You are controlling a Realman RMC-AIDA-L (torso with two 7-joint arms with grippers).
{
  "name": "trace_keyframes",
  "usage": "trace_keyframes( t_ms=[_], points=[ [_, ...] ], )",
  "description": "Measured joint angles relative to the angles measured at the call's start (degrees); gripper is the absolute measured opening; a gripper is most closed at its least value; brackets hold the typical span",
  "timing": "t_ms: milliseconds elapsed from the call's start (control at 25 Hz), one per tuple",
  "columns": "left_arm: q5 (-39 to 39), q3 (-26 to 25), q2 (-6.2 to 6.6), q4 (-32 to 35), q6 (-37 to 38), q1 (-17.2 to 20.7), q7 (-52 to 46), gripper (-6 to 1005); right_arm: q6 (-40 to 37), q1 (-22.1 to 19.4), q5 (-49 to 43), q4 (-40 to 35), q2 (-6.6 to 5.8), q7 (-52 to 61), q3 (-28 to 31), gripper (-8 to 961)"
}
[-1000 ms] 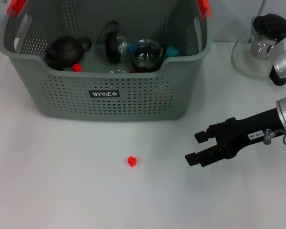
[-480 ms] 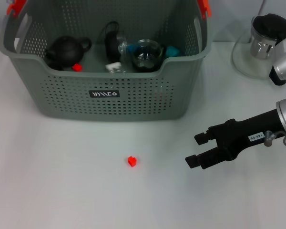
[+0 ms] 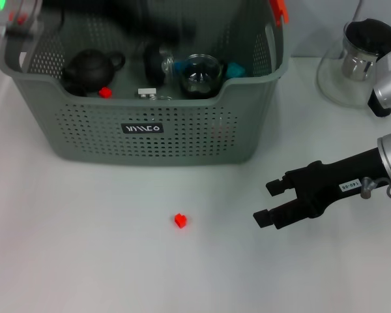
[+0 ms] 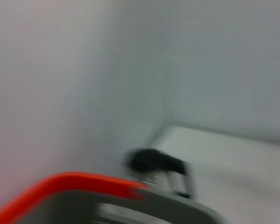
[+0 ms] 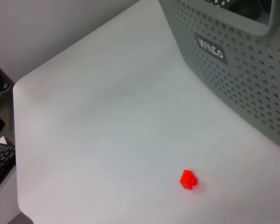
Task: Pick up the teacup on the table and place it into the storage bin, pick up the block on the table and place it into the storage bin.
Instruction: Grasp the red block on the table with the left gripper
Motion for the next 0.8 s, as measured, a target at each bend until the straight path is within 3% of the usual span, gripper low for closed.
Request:
trace_keyframes(
  t_ms=[120,200,320,480,800],
  points=[
    [0.9,1.1,-3.55,9.0,7.3,4.6,4.0,965,0.1,0.0,0.0,0.0,-0.01,0.0,0.3,925],
    [2.4,4.4,-4.96,13.8,7.7,8.0,3.4,965,0.1,0.0,0.0,0.0,0.0,0.3,0.3,925],
    [4.7,13.9,-5.2,18.8,6.7,13.6,-0.1,965,0.2,0.0,0.0,0.0,0.0,0.6,0.4,925],
    [10.7,24.6,-5.39,22.1,6.8,16.9,-4.7,965,0.3,0.0,0.0,0.0,0.0,0.7,0.5,925],
    [21.4,39.3,-5.7,21.7,6.1,16.3,-17.6,966,0.4,0.2,0.0,0.0,-0.02,0.7,0.5,925]
  ],
)
